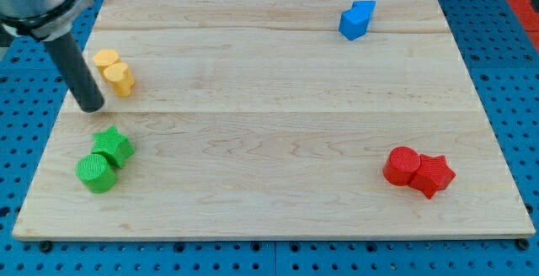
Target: Separate the yellow heart from the yellow hexagon
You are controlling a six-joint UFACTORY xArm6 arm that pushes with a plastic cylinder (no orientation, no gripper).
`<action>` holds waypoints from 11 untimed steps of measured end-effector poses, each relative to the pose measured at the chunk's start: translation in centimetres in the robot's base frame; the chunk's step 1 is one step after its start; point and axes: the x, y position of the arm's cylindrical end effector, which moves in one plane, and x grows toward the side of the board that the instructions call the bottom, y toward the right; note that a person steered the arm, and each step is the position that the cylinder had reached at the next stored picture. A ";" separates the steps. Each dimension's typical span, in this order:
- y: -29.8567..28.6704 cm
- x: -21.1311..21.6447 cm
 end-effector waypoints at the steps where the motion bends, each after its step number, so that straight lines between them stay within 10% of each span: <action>1: -1.7 -1.3; 7: 19.7 -9.8; 11: 18.0 -12.9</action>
